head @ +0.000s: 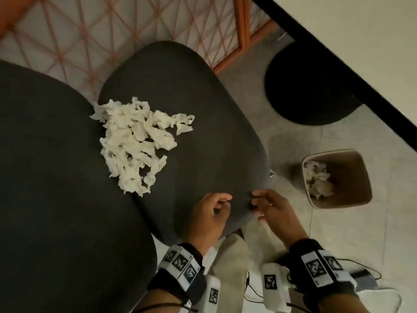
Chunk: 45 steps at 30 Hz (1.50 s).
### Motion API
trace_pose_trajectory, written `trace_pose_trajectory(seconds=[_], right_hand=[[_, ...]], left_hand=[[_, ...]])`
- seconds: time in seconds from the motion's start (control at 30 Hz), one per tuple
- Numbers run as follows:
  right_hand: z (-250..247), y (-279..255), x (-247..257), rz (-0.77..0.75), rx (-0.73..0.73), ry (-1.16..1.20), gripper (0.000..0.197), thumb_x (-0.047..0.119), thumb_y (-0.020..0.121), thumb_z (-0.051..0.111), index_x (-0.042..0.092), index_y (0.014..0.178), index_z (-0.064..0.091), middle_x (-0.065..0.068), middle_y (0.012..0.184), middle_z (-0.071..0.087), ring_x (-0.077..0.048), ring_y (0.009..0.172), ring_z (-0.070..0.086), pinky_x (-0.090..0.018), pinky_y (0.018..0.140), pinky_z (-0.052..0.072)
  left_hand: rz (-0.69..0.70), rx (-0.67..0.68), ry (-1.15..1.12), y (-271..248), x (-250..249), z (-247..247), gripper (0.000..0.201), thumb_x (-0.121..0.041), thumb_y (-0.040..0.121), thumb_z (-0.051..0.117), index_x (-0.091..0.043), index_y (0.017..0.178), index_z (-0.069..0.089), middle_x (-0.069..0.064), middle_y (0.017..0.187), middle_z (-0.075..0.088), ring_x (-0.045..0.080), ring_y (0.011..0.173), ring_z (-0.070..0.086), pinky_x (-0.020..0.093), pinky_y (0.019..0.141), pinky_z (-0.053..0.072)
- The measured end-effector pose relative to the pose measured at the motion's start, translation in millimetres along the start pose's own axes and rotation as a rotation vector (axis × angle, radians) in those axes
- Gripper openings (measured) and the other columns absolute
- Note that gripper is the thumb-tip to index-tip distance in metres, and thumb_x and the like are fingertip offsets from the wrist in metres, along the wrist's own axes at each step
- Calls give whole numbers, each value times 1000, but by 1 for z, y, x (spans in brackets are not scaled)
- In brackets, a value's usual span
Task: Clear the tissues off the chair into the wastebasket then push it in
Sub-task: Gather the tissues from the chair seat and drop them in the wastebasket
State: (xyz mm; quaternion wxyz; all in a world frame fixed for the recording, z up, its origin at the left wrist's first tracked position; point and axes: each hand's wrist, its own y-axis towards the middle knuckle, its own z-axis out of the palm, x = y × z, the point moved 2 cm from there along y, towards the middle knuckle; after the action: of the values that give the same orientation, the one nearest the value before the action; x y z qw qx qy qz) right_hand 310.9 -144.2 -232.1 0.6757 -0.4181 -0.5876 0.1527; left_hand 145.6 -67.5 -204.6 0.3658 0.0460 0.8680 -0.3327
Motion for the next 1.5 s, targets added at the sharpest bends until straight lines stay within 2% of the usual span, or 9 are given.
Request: trace_pose_trajectory(seconds=[0.2,0.33,0.63,0.77,0.93,1.17,1.27,1.4,1.5], right_hand=[[57,55,65,-163,59,-222,21,20,92,55,38,90,66,4,82,70,-18,77,68,-43,82,56],[98,93,114,-284,47,-378,19,17,92,56,31,100,65,0,92,68,-15,80,65,-39,84,56],[173,162,170,-462,54,-783,47,19,87,61,24,133,53,-5,133,44,-24,110,58,-37,96,45],[186,179,170,-461,61,-924,51,25,90,61,29,140,48,-7,138,37,-33,113,57,-42,96,46],[186,184,172,-481,22,-920,23,21,90,63,18,111,69,-9,124,52,-30,105,60,-38,89,47],[178,174,181,-299,-34,-729,10,9,84,56,10,86,65,-2,76,63,-6,62,50,-4,52,36],[180,167,187,-323,-66,-705,19,-2,81,50,9,79,66,-4,78,64,-17,70,56,-5,52,36],[201,164,196,-335,18,-691,33,-7,77,43,20,69,60,2,79,64,-16,73,58,-27,69,50],[220,167,207,-282,25,-693,21,9,80,41,19,73,59,2,71,62,-19,68,58,-29,62,47]], left_hand=[[-68,-274,48,41,23,-83,26,-15,93,63,-27,115,64,-6,121,51,6,91,63,16,78,51],[-12,-419,148,84,25,-124,37,-9,91,62,-28,123,59,-6,133,41,10,83,65,33,77,59],[-97,-343,420,160,21,-161,53,-7,93,58,-22,143,44,8,137,44,33,107,60,43,91,50],[-100,-352,434,169,33,-167,27,-16,96,57,-15,122,64,10,119,56,31,104,61,38,86,49],[-59,-389,278,158,41,-174,9,-18,92,61,-13,96,67,2,99,54,21,80,60,35,73,53],[-201,-496,-68,124,32,-187,15,-23,86,62,-15,84,50,-3,79,54,10,70,48,17,60,39],[-208,-503,-141,125,30,-195,15,-11,87,60,-13,86,45,0,69,51,11,57,45,17,50,39],[-177,-416,-112,136,29,-207,42,8,84,47,-26,108,53,-2,105,59,17,88,57,25,73,49],[-141,-428,-120,147,26,-221,35,9,84,43,-17,89,65,1,93,68,12,80,59,18,70,47]])
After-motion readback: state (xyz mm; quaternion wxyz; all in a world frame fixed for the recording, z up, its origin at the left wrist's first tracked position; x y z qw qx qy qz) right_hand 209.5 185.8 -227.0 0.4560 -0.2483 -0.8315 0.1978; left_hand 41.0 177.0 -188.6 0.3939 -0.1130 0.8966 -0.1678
